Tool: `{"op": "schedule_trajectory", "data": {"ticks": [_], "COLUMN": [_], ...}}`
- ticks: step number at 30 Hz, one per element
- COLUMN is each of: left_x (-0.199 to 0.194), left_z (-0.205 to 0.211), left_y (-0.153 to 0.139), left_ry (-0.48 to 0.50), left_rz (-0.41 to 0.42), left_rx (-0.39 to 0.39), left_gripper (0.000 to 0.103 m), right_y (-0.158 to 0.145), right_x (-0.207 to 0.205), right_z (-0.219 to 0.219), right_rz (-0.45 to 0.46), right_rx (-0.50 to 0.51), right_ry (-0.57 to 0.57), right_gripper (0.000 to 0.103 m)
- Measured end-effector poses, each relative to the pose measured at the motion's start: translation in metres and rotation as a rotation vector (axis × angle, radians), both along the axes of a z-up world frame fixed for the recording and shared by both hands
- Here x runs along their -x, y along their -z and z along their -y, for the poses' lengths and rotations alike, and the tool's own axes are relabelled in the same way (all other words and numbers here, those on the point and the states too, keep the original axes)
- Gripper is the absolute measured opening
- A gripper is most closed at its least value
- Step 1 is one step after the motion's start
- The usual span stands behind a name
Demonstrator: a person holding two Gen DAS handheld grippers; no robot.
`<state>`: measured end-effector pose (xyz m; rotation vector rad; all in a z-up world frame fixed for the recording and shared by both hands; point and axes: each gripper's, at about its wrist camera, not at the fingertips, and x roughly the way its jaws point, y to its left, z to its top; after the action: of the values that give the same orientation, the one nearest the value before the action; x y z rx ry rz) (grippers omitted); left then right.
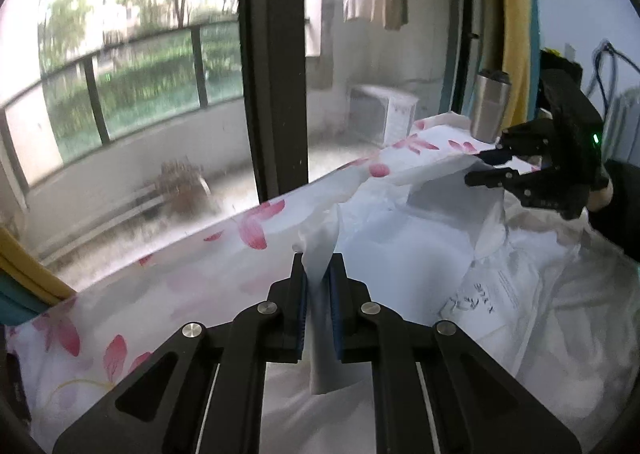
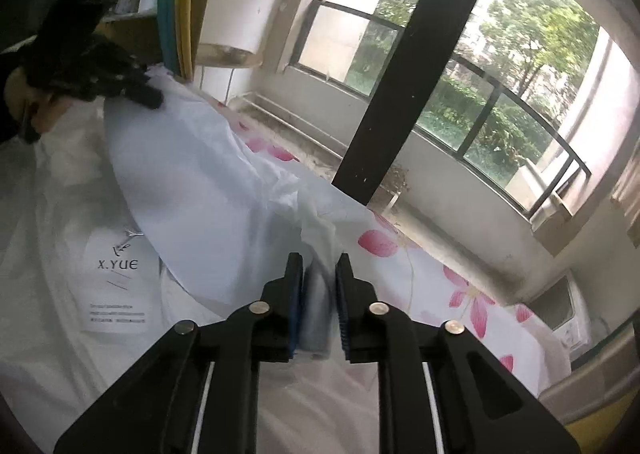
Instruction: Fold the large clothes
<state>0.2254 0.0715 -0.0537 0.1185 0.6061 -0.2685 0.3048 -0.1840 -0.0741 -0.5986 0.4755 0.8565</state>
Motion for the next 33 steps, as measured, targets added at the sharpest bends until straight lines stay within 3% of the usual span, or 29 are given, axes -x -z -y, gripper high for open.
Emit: {"op": "schedule_trajectory", "data": {"ticks": [10, 22, 33], "left_x": [0.050, 0.087, 0.114], "left_z": [0.011, 0.021, 0.008], "left_y": [0.007, 0.009, 0.016], "left_ry": [0.037, 0.075, -0.020], "left_rz": [-0.003, -0.036, -0.088], "left_rx": [0.029, -0.001, 0.011], "left_gripper": [0.012, 0.014, 0.035], "right_y": [-0.002, 0.011, 0.022], "right_x": [0.026, 0.069, 0.112], "right_z": [0.020, 0.040, 0.060], "right_rz": [-0.083, -0.228, -0.285], "right_rx": [-0.081, -0.120, -0.078], "right_ry": [0.006, -0.001, 0.026], "right_gripper": [0.030, 0.031, 0.031]}}
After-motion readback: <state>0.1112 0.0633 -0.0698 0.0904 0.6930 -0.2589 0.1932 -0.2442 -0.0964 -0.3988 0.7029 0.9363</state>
